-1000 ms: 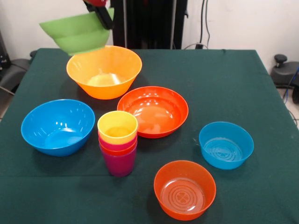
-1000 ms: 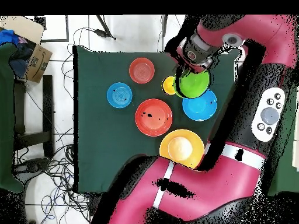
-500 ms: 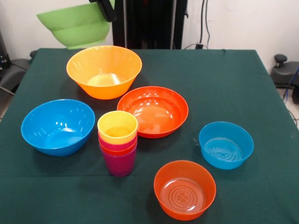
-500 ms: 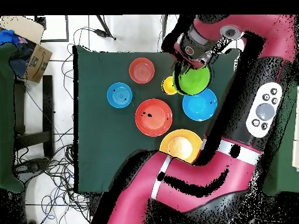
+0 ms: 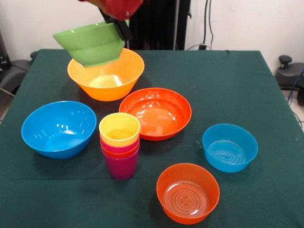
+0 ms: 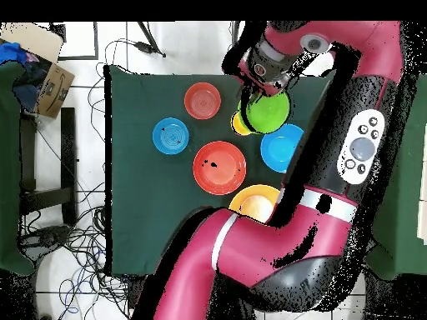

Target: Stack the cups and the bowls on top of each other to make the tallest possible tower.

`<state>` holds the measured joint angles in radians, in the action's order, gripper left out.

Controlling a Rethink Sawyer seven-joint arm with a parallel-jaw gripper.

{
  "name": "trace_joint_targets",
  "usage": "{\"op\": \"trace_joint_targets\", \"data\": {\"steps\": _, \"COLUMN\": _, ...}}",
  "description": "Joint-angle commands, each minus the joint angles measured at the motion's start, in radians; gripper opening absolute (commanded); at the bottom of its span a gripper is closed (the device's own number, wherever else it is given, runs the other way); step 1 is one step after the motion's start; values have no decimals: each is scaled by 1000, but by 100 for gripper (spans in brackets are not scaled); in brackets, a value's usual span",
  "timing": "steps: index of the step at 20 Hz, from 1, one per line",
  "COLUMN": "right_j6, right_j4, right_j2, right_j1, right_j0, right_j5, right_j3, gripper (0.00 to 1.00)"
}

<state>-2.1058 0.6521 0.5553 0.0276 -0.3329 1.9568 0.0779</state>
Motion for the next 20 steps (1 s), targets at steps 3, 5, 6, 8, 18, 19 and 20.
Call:
{"op": "trace_joint_targets", "data": {"steps": 3, "right_j6": 61, "right_j4": 290, "right_j2": 362, "right_j1": 98, "right_j0": -24, "right_j5": 19, "right_j3": -48, "gripper": 0}}
{"op": "trace_joint_targets", "data": {"steps": 5, "right_j6": 58, "right_j4": 346, "right_j2": 423, "right_j1": 106, "right_j0": -30, "right_j5": 5, "right_j3": -51, "gripper": 0}}
{"op": "trace_joint_targets", "data": {"steps": 6, "right_j6": 56, "right_j4": 371, "right_j2": 451, "right_j1": 110, "right_j0": -34, "right_j5": 3, "right_j3": -51, "gripper": 0}}
{"op": "trace_joint_targets", "data": {"steps": 8, "right_j6": 59, "right_j4": 435, "right_j2": 520, "right_j1": 118, "right_j0": -43, "right_j5": -5, "right_j3": -56, "gripper": 0}}
{"op": "trace_joint_targets", "data": {"steps": 18, "right_j6": 118, "right_j4": 777, "right_j2": 931, "right_j1": 145, "right_j0": -121, "right_j5": -26, "right_j3": -87, "gripper": 0}}
{"op": "trace_joint_targets", "data": {"steps": 19, "right_j6": 131, "right_j4": 819, "right_j2": 988, "right_j1": 144, "right_j0": -132, "right_j5": -35, "right_j3": -90, "gripper": 0}}
{"op": "trace_joint_targets", "data": {"steps": 20, "right_j6": 140, "right_j4": 842, "right_j2": 1022, "right_j1": 142, "right_j0": -137, "right_j5": -41, "right_j3": -91, "gripper": 0}}
